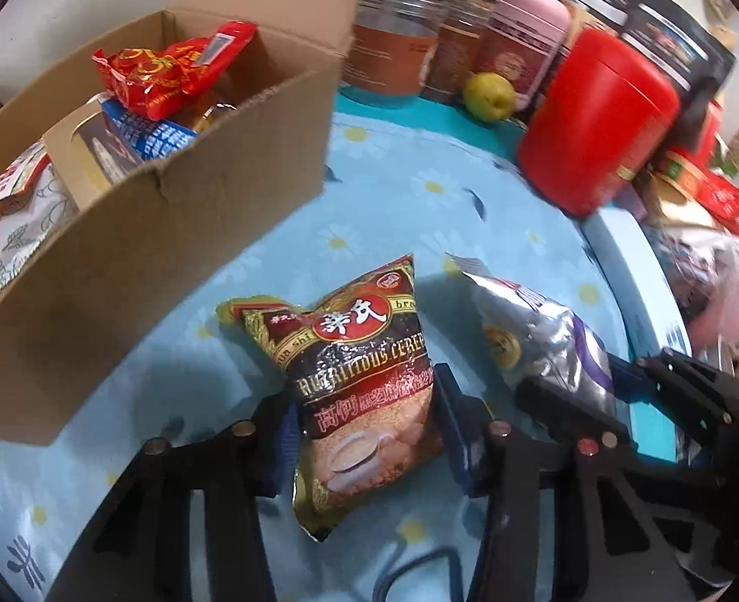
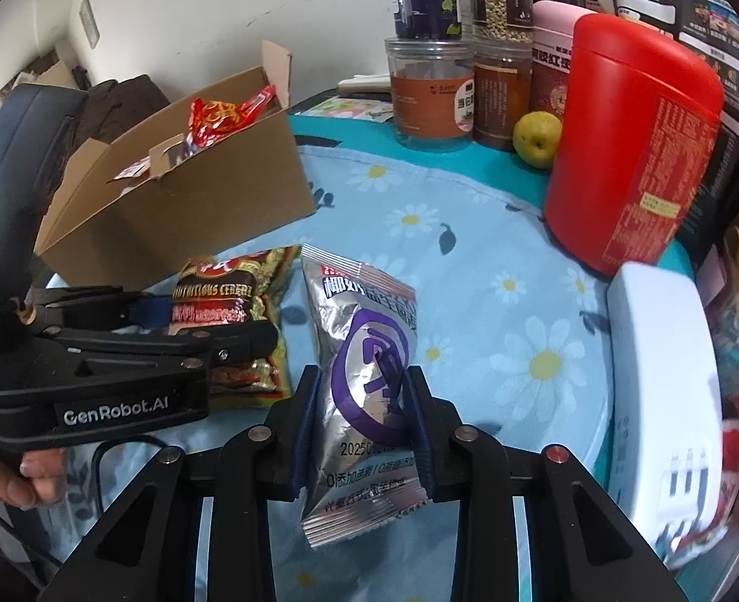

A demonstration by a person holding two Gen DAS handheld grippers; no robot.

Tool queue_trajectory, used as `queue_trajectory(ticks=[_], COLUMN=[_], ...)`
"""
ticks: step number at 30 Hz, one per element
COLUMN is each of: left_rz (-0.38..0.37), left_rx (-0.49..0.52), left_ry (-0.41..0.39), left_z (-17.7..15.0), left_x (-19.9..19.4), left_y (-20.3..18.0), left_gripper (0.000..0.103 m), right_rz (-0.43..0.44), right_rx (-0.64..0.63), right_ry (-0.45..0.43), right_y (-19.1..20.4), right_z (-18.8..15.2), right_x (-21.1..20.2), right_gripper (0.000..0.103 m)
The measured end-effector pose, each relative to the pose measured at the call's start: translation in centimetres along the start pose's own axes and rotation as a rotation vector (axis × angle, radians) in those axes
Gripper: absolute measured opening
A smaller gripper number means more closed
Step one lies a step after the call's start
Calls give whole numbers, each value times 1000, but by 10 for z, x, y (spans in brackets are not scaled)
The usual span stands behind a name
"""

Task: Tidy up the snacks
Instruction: 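Grasp the brown-gold cereal sachet with the left gripper while the right gripper grasps the silver-purple sachet, then lift the cereal sachet with the left gripper while the right gripper lifts the silver sachet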

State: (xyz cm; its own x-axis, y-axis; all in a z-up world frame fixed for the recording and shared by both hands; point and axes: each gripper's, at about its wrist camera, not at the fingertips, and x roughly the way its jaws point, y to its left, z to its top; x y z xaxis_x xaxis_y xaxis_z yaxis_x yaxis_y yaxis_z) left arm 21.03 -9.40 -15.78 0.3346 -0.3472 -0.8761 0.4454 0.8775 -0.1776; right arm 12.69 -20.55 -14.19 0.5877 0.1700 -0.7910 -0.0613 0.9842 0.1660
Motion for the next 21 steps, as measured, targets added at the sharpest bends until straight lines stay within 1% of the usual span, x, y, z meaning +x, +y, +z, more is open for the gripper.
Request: queue_trajectory(ticks=[7, 11, 14, 21], left_rz=[-36, -52, -65, -85], left_rx=[36, 56, 63, 85], left_ry=[31, 42, 52, 80], left_z=[-32, -55, -70, -103], left_x=[-17, -30, -37, -52], left_y=[-10, -15, -17, -21], left_gripper=[46, 46, 46, 46], right_rz=[0, -3, 9, 20], right_rx=[2, -4, -10, -52], right_ry=[19, 28, 37, 66], right_y=[14, 24, 32, 51], right_z=[-27, -44, -55, -83], right_x=[-20, -33, -43, -62], right_gripper=[32, 32, 32, 32])
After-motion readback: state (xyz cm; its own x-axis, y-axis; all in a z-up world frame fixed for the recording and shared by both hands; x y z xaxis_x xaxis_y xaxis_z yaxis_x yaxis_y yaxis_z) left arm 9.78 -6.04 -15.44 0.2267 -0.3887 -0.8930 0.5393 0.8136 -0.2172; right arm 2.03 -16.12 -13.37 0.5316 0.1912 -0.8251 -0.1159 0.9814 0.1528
